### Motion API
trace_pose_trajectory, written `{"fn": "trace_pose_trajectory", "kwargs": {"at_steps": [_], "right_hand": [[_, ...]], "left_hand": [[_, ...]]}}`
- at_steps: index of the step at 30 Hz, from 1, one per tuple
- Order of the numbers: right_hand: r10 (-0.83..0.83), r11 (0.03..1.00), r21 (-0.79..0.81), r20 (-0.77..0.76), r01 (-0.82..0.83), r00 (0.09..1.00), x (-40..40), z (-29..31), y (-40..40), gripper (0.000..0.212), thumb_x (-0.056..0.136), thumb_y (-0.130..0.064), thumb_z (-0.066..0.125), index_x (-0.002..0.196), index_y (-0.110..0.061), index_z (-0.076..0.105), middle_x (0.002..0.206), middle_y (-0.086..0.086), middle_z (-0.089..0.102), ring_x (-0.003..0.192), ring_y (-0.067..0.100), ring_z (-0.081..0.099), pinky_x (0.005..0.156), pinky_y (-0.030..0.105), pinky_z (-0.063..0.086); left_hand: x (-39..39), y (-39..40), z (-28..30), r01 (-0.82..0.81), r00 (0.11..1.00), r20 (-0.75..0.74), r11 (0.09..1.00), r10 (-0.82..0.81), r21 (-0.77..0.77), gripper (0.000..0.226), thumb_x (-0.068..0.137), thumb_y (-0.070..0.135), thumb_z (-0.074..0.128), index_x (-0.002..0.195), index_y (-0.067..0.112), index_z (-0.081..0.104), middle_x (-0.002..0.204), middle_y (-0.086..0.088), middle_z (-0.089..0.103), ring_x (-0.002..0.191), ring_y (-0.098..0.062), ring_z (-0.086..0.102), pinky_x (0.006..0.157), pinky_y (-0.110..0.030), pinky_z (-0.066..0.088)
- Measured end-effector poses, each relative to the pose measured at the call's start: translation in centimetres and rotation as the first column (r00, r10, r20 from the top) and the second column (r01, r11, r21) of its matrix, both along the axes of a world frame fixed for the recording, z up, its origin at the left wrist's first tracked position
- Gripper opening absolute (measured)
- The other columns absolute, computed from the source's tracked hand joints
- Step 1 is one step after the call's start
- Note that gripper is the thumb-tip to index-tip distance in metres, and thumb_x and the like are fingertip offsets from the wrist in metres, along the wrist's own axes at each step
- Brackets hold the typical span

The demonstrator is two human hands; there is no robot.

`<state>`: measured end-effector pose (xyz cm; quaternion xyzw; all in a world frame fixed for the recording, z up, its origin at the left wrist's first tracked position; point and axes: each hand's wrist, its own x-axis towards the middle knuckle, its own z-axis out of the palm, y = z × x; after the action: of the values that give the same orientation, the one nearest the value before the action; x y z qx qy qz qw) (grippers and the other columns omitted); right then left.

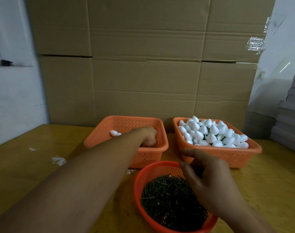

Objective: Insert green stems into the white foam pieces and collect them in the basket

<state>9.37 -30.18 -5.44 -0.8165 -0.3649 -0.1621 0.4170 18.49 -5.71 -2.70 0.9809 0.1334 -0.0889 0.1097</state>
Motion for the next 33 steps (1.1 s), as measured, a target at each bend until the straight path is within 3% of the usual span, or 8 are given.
{"fn": "trace_pose_trajectory", "kwargs": {"at_steps": [3, 6, 10, 14, 17, 22, 27, 33], "right_hand": [[-0.002, 1.000, -0.006, 0.001, 0.002, 1.000, 0.0, 0.1, -0.1, 0.032, 0.089, -0.026, 0.070, 0.121, -0.031, 0.067, 0.065, -0.010, 0.068, 0.054, 0.005, 0.063, 0.051, 0.023, 0.047], [-0.004, 1.000, -0.005, 0.002, 0.004, 1.000, -0.1, 0.2, -0.2, 0.033, 0.089, -0.026, 0.070, 0.122, -0.031, 0.066, 0.066, -0.009, 0.069, 0.053, 0.005, 0.063, 0.051, 0.027, 0.052], [0.000, 1.000, -0.004, 0.010, 0.000, 1.000, -0.2, 0.2, 0.0, 0.032, 0.089, -0.024, 0.072, 0.120, -0.029, 0.068, 0.066, -0.016, 0.068, 0.057, 0.002, 0.063, 0.051, 0.013, 0.041], [0.004, 1.000, -0.019, 0.006, -0.004, 1.000, -0.3, 0.2, 0.1, 0.032, 0.089, -0.026, 0.071, 0.121, -0.029, 0.068, 0.065, -0.018, 0.067, 0.059, 0.001, 0.063, 0.053, 0.011, 0.038], [0.007, 1.000, -0.020, 0.001, -0.007, 1.000, -0.3, 0.2, 0.1, 0.032, 0.090, -0.025, 0.070, 0.121, -0.029, 0.068, 0.064, -0.018, 0.067, 0.059, 0.001, 0.064, 0.054, 0.014, 0.041], [0.007, 1.000, -0.030, 0.014, -0.007, 1.000, -0.3, 0.2, 0.1, 0.032, 0.090, -0.025, 0.070, 0.122, -0.028, 0.068, 0.064, -0.013, 0.068, 0.060, 0.000, 0.065, 0.055, 0.018, 0.046], [-0.001, 0.999, -0.034, 0.025, 0.002, 1.000, -0.3, 0.1, 0.2, 0.032, 0.089, -0.025, 0.071, 0.121, -0.027, 0.069, 0.064, -0.015, 0.067, 0.061, -0.001, 0.065, 0.057, 0.017, 0.046], [-0.008, 0.993, -0.115, 0.034, 0.012, 0.999, -0.4, 0.0, 0.3, 0.030, 0.085, -0.025, 0.077, 0.114, -0.030, 0.073, 0.069, -0.018, 0.068, 0.064, -0.003, 0.063, 0.056, 0.011, 0.042]], "left_hand": [[-0.9, -0.1, 0.9, -0.050, 0.991, 0.117, 0.992, 0.063, -0.114, 0.022, 0.092, 0.018, 0.068, 0.114, 0.013, 0.065, 0.094, -0.006, 0.070, 0.081, -0.022, 0.070, 0.062, -0.029, 0.058], [-1.9, -0.1, 1.7, -0.081, 0.946, 0.284, 0.962, 0.156, -0.260, 0.019, 0.082, 0.012, 0.079, 0.084, 0.017, 0.060, 0.072, 0.001, 0.063, 0.060, -0.016, 0.060, 0.037, -0.016, 0.038], [-3.6, 0.0, 2.4, -0.023, 0.870, 0.448, 0.926, 0.203, -0.376, 0.029, 0.079, 0.017, 0.082, 0.093, 0.021, 0.057, 0.091, -0.001, 0.064, 0.069, -0.015, 0.058, 0.047, -0.023, 0.038], [-6.2, -0.7, 2.5, 0.136, 0.757, 0.627, 0.895, 0.183, -0.425, 0.027, 0.080, 0.008, 0.077, 0.091, 0.026, 0.060, 0.084, 0.003, 0.068, 0.066, -0.010, 0.063, 0.056, -0.030, 0.052], [-8.7, -1.7, 2.2, 0.282, 0.652, 0.747, 0.872, 0.131, -0.399, 0.023, 0.085, 0.003, 0.067, 0.093, 0.023, 0.060, 0.077, 0.012, 0.065, 0.057, -0.007, 0.062, 0.052, -0.027, 0.053], [-12.6, -3.5, 1.6, 0.400, 0.517, 0.855, 0.874, 0.033, -0.275, 0.023, 0.086, 0.005, 0.068, 0.095, 0.025, 0.060, 0.093, 0.005, 0.064, 0.077, -0.010, 0.061, 0.065, -0.025, 0.049], [-16.2, -4.6, 0.1, 0.493, 0.521, 0.853, 0.807, 0.026, -0.326, 0.026, 0.091, 0.000, 0.065, 0.106, 0.021, 0.065, 0.102, 0.006, 0.070, 0.097, -0.018, 0.067, 0.082, -0.042, 0.055], [-18.7, -5.1, -1.9, 0.534, 0.575, 0.816, 0.779, -0.050, -0.328, 0.035, 0.097, 0.007, 0.060, 0.125, 0.028, 0.064, 0.121, 0.011, 0.064, 0.124, -0.012, 0.056, 0.103, -0.037, 0.047]]}}
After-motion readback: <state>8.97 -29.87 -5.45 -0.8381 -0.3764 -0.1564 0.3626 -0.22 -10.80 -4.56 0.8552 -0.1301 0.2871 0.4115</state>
